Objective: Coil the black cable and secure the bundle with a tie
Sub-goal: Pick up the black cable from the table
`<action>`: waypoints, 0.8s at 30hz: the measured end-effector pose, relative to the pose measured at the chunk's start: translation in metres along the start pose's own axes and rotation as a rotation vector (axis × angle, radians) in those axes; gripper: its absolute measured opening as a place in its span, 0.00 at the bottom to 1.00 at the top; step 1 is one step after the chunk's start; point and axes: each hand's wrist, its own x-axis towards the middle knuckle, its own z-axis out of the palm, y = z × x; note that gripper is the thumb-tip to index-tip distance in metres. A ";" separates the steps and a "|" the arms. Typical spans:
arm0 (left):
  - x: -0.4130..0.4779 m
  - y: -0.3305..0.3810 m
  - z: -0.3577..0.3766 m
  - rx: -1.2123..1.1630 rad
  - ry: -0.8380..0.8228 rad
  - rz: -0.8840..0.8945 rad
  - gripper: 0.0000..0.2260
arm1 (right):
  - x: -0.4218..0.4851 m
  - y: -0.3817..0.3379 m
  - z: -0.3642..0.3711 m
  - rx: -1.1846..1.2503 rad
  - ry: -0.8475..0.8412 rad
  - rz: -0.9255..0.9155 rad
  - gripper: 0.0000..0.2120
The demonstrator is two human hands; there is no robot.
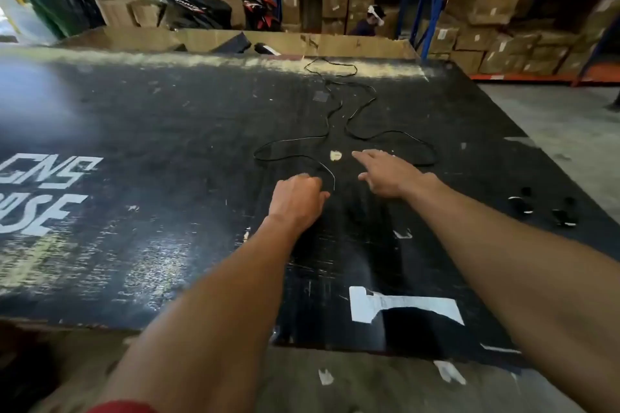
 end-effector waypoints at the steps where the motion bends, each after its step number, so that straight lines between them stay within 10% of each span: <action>1: 0.006 0.004 0.004 -0.014 -0.011 -0.017 0.13 | 0.007 0.003 -0.001 -0.005 -0.005 -0.020 0.26; 13: 0.040 0.017 0.039 -0.049 0.012 -0.216 0.07 | 0.068 0.017 0.003 0.077 -0.133 -0.317 0.34; 24: 0.045 -0.030 -0.015 -0.180 0.197 -0.361 0.04 | 0.084 -0.011 0.009 0.347 0.039 -0.424 0.10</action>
